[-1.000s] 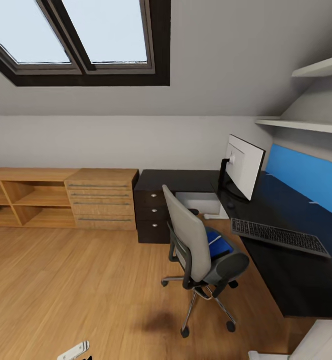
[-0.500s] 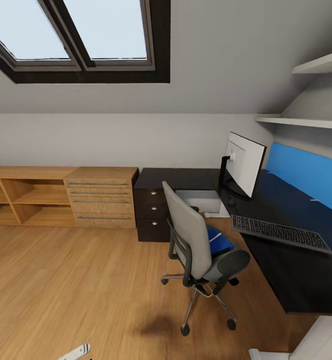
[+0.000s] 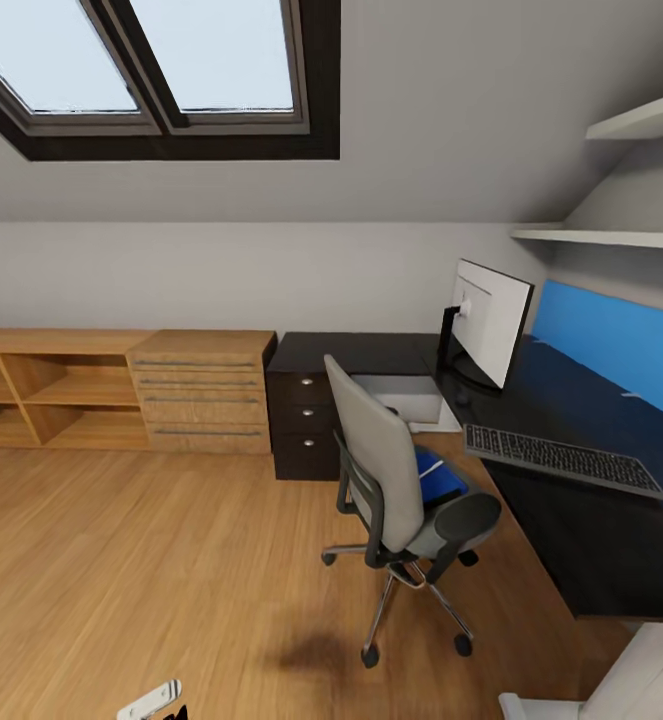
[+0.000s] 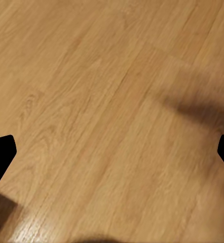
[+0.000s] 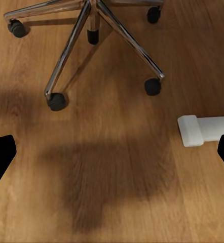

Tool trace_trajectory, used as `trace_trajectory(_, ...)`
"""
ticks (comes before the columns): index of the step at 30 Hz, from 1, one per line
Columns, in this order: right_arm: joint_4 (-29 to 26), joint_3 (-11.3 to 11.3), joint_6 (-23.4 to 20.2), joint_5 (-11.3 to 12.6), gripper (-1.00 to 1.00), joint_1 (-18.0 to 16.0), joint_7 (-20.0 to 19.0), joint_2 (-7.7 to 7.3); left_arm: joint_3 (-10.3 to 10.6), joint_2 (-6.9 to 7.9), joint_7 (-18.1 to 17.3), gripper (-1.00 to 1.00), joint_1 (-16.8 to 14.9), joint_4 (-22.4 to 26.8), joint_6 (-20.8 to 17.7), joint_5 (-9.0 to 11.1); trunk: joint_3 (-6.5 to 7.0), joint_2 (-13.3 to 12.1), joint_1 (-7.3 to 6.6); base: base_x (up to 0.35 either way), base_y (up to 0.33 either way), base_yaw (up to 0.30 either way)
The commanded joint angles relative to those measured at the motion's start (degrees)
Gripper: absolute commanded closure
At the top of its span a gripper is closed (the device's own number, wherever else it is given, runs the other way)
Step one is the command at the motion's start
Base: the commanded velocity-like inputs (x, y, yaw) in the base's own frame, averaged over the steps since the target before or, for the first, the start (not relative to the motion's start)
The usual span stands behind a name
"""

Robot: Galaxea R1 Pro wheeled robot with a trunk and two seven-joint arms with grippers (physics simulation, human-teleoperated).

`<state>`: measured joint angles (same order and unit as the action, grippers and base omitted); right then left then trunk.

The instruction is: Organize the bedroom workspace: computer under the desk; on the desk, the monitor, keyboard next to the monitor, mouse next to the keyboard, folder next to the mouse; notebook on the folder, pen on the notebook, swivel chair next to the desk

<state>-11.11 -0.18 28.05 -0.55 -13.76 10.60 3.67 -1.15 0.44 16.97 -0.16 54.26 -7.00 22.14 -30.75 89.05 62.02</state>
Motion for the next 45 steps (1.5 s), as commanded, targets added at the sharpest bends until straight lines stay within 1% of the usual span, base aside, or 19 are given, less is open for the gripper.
trace_trajectory(1, 0.0, 0.0, 0.2, -0.1, -1.00, 0.0, 0.2, 0.02, 0.1, 0.02, 0.3, -1.00, 0.0, 0.1, -0.2, 0.4, -0.24, 0.4, 0.22, 0.000, 0.000, 0.000)
trace_trajectory(13, 0.0, 0.0, 0.2, -0.1, -1.00, 0.0, 0.2, 0.02, 0.1, 0.01, 0.3, -1.00, 0.0, 0.1, -0.2, 0.4, -2.40, 5.3, 2.86, -0.004, 0.000, 0.000)
trace_trajectory(19, 0.0, 0.0, 0.2, -0.1, -1.00, 0.0, 0.2, 0.02, 0.1, 0.00, 0.3, -1.00, 0.0, 0.1, -0.1, 0.4, -3.48, 7.7, 4.18, -0.188, 0.000, 0.000)
trace_trajectory(27, 0.0, 0.0, 0.2, -0.1, -1.00, 0.0, 0.2, 0.00, 0.1, 0.00, 0.3, -1.00, 0.0, 0.1, -0.1, 0.4, -4.91, 10.9, 5.93, -0.027, 0.000, 0.000)
trace_trajectory(34, 0.0, 0.0, 0.4, -0.1, -1.00, 0.0, 0.2, -0.07, 0.1, 0.00, 0.3, -1.00, 0.0, 0.1, -0.2, 0.4, -6.17, 13.7, 7.47, -0.001, 0.000, -0.150)
trace_trajectory(37, 0.0, 0.0, 0.5, -0.1, -1.00, 0.0, 0.2, -0.01, 0.5, -0.02, 0.4, -1.00, 0.0, 0.0, -0.2, 0.4, -6.71, 14.9, 8.13, 0.000, 0.000, -0.089)
trace_trajectory(41, 0.0, 0.0, 0.4, 0.0, -1.00, 0.0, 0.2, -0.10, 1.6, 0.00, 0.5, -1.00, 0.0, -0.1, -0.1, 0.5, -7.43, 16.5, 9.01, 0.000, 0.000, -0.022)
trace_trajectory(45, 0.1, -0.1, 0.5, 0.0, -1.00, 0.0, 0.2, -0.27, 1.7, -0.03, 0.6, -1.00, 0.0, -0.3, -0.1, 0.5, -8.14, 18.1, 9.89, 0.000, 0.000, -0.002)
